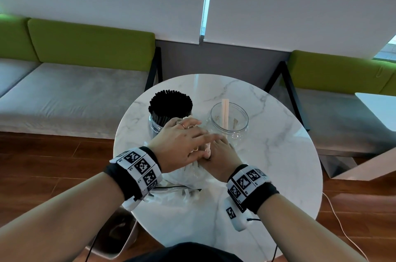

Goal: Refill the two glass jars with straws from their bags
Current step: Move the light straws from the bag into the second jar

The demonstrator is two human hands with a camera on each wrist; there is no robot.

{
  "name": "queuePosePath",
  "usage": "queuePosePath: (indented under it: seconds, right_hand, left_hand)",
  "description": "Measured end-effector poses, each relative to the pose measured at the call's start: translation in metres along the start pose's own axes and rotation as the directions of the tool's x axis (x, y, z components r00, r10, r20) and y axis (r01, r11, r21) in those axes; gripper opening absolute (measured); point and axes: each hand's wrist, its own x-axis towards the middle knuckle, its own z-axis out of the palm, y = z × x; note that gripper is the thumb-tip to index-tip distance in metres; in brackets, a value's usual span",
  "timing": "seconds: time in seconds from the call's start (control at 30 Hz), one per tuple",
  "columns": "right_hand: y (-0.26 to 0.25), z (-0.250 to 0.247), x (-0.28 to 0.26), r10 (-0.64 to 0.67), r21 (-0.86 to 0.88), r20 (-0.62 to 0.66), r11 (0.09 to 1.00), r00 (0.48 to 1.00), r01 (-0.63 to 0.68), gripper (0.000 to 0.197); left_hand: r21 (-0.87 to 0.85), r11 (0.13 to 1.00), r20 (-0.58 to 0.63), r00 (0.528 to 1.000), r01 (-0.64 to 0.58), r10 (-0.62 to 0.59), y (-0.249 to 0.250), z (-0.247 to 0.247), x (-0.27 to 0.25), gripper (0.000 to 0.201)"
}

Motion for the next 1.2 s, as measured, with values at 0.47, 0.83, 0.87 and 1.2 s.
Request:
queuePosePath:
  seconds: [0.47, 0.83, 0.87, 1.2]
  right_hand:
    - [0.031, -0.011, -0.036, -0.127, -0.26, -0.084, 0.96, 0.988, 0.101, 0.038]
    - [0.068, 0.019, -0.04, -0.178, -0.404, 0.221, 0.878, 0.959, 0.256, 0.064]
    - [0.07, 0.023, -0.04, -0.128, -0.381, 0.249, 0.898, 0.96, 0.219, 0.073]
    - [0.086, 0.081, -0.029, 0.139, 0.153, 0.178, 0.974, 0.974, -0.167, 0.07]
  left_hand:
    - [-0.023, 0.999, -0.055, 0.998, 0.024, -0.025, -0.003, 0.007, 0.003, 0.023]
    - [-0.071, 0.997, -0.047, 0.998, 0.041, -0.044, 0.002, 0.007, 0.008, 0.028]
    - [-0.072, 0.997, -0.043, 0.998, 0.039, -0.042, 0.003, 0.007, 0.008, 0.028]
    - [-0.06, 0.998, -0.029, 1.0, 0.01, -0.012, 0.007, 0.007, 0.008, 0.026]
